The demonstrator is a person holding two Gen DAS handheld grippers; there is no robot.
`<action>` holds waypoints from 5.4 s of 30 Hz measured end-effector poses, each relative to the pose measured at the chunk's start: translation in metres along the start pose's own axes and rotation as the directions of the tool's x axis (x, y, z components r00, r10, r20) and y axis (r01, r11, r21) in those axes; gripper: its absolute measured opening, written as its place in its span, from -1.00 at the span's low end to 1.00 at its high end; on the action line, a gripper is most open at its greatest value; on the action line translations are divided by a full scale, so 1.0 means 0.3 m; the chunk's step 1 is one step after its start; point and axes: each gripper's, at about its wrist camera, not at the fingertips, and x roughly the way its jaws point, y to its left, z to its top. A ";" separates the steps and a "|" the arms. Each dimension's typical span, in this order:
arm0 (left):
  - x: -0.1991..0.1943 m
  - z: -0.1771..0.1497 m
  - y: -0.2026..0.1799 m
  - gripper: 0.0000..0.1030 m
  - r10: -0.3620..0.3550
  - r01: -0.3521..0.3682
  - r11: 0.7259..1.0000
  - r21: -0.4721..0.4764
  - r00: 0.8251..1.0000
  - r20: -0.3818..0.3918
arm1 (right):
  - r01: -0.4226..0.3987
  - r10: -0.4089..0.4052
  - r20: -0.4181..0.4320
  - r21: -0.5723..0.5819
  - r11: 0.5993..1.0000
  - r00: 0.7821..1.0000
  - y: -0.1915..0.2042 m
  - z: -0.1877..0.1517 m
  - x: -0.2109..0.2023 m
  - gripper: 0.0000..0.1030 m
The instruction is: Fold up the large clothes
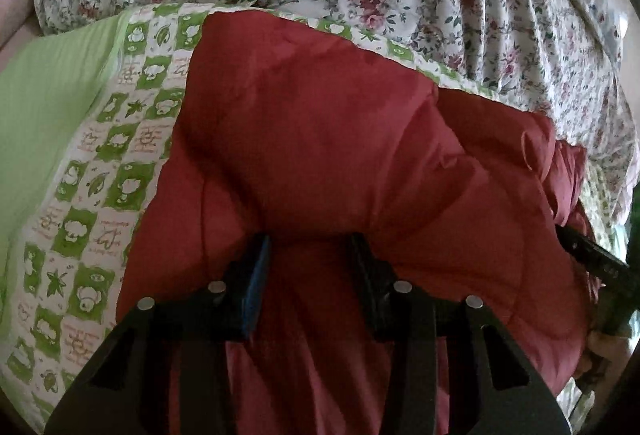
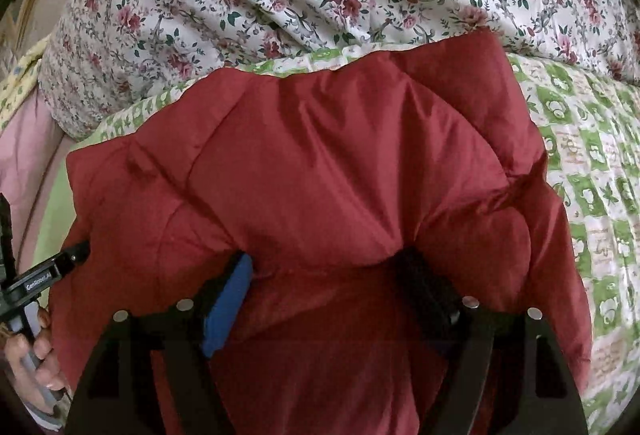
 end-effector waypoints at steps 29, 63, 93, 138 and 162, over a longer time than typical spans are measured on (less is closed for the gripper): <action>-0.245 -0.115 0.241 0.33 -0.111 0.121 0.979 -0.162 0.991 0.069 | -0.050 0.042 0.104 0.073 0.996 0.994 -0.166 -0.099 -0.280 0.54; 0.008 -0.111 0.344 0.70 -0.435 0.405 0.843 -0.354 0.900 -0.005 | -0.278 0.313 -0.031 0.378 0.883 0.949 -0.378 -0.157 -0.066 0.74; -0.466 -0.453 0.256 -0.12 -0.545 0.541 0.814 -0.209 0.837 0.044 | -0.389 0.408 0.028 0.372 0.843 0.912 -0.306 -0.590 -0.623 -0.27; -0.651 -0.560 0.237 0.62 -0.079 0.095 0.989 -0.115 0.987 0.142 | 0.006 -0.073 0.154 0.396 0.918 0.985 -0.304 -0.719 -0.768 0.70; -0.704 -0.705 -0.058 0.62 -0.189 0.183 0.978 0.097 0.980 0.058 | 0.010 -0.024 0.163 0.086 0.996 0.986 0.086 -0.767 -0.825 0.70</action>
